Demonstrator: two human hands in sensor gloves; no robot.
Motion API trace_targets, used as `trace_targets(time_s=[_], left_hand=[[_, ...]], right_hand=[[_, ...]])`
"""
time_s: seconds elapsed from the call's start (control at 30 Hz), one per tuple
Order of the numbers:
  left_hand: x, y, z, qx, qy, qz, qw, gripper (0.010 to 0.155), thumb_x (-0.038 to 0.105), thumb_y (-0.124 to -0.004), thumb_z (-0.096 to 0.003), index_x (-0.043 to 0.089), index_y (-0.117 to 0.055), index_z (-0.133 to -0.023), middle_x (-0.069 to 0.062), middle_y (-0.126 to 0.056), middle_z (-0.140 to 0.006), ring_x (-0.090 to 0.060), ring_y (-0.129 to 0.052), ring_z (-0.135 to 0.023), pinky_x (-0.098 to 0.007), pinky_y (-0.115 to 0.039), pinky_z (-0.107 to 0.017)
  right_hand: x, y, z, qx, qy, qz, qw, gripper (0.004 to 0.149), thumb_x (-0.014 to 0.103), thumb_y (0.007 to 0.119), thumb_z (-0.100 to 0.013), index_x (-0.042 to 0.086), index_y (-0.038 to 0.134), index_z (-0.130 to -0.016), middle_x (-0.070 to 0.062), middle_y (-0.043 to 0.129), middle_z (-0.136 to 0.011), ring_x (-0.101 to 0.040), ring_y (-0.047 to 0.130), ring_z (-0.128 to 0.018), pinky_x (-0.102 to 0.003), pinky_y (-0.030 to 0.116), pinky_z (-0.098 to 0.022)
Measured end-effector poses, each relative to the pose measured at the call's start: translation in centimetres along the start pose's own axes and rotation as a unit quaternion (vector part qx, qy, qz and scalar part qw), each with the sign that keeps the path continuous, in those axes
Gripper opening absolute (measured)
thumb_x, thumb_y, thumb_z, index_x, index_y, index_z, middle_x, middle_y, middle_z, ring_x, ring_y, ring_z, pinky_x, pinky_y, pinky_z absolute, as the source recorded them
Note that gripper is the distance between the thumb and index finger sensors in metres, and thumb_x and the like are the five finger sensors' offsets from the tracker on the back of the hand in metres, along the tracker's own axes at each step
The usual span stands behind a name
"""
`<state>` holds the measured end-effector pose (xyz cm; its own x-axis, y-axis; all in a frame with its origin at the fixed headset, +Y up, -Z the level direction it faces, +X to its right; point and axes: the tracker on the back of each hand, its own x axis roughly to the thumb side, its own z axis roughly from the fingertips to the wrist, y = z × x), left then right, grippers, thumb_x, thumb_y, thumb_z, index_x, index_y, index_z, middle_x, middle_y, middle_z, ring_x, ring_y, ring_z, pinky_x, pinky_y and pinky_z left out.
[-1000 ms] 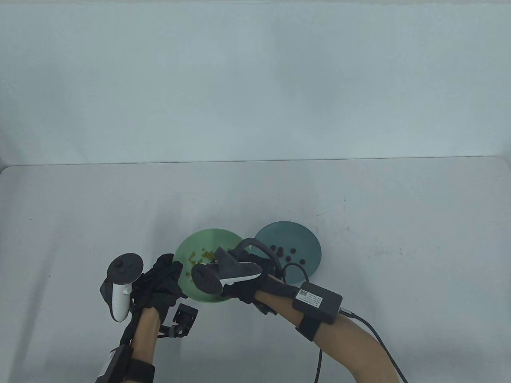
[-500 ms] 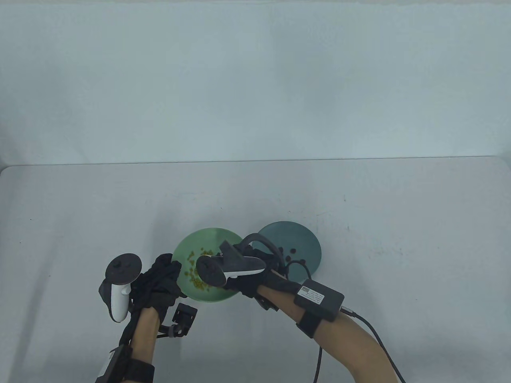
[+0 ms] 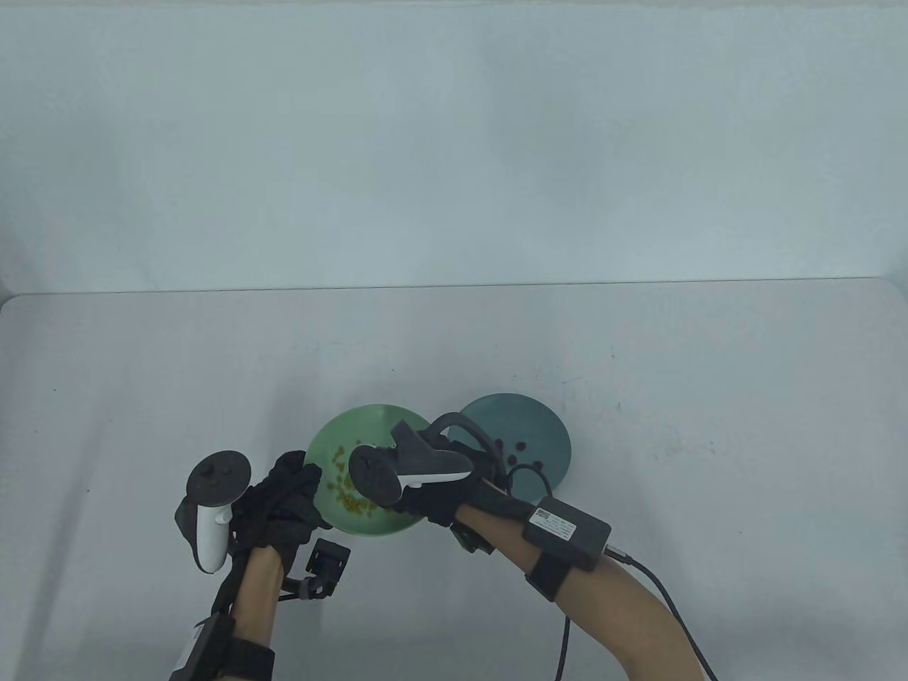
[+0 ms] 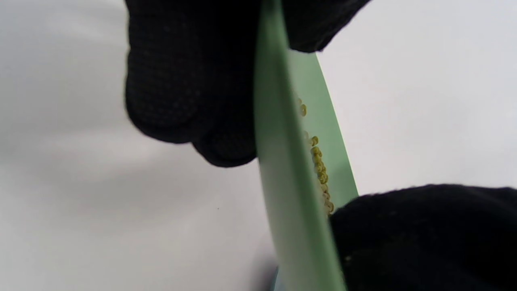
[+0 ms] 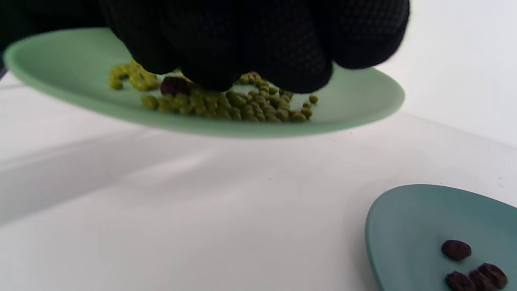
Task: Pick cranberries with hand pinch into plate
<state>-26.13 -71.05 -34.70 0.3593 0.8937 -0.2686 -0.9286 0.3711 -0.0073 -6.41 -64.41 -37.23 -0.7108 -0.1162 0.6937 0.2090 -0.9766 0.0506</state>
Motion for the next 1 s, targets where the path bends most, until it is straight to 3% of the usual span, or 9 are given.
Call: trace_targets(time_s=[0.73,1.0], left_hand=[[-0.1,0.3,-0.1,-0.001,0.001,0.012,1.0,0.052,0.021,-0.067,-0.0588,-0.003,-0.055,-0.103,-0.02,-0.085,-0.081,-0.026,-0.11,-0.049,-0.032,-0.098,-0.036],[-0.1,0.2,-0.1,-0.004,-0.003,0.01,1.0,0.052,0.021,-0.067,-0.0587,-0.003,-0.056,-0.103,-0.02,-0.085,-0.081,-0.026,-0.11,-0.049,-0.032,-0.098,-0.036]], right_hand=[[2.4,0.6,0.1,-0.053,-0.019,0.108,0.993,0.052,0.052,0.076,-0.05,0.015,0.083,-0.086,0.014,0.091,-0.043,-0.007,0.096,-0.038,-0.035,0.087,-0.039],[2.5,0.5,0.0,-0.034,-0.023,0.101,0.994,0.055,0.052,0.076,-0.05,0.011,0.083,-0.086,0.014,0.091,-0.046,-0.006,0.096,-0.039,-0.034,0.087,-0.039]])
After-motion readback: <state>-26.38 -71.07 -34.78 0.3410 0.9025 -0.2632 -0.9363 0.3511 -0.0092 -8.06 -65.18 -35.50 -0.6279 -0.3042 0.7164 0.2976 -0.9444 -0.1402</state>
